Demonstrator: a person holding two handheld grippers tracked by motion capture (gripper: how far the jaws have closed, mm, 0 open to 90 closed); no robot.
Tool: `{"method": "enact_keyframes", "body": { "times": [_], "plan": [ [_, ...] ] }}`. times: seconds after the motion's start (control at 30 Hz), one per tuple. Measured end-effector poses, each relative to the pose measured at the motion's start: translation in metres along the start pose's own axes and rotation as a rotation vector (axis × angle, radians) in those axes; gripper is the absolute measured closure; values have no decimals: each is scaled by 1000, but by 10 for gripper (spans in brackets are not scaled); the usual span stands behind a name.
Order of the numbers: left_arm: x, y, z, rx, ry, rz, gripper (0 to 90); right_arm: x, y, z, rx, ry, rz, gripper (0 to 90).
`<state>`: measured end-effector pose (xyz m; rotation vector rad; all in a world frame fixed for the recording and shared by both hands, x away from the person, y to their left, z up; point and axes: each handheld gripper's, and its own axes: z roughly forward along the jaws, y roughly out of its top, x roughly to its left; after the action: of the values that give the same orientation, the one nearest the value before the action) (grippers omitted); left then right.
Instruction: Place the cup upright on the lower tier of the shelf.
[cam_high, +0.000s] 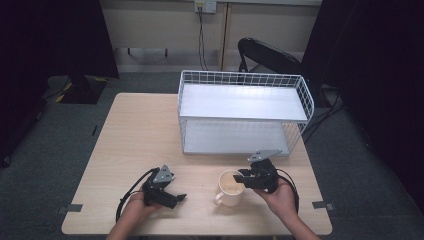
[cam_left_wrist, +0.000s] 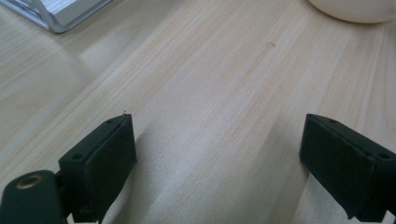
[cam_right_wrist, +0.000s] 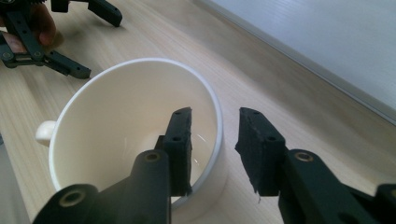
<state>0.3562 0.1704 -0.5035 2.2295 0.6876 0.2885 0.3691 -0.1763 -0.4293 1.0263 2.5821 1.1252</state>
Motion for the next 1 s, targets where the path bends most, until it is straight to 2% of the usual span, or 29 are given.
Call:
{"method": "enact_keyframes", "body": {
  "times": [0.23, 0.43, 0.5, 0.53, 1.0],
  "plan": [
    [0, 0, 0, 0, 0, 0, 103, 3, 1, 7, 37, -25, -10, 773],
    [0, 0, 0, 0, 0, 0, 103, 6, 3, 8, 71, -56, -47, 797],
    [0, 0, 0, 0, 0, 0, 103, 6, 4, 8, 88, -85, -70, 816],
    [0, 0, 0, 0, 0, 0, 103, 5, 4, 8, 92, -75, -65, 817],
    [0, 0, 0, 0, 0, 0, 103, -2, -5, -1, 33, -69, -19, 822]
  ]
}}
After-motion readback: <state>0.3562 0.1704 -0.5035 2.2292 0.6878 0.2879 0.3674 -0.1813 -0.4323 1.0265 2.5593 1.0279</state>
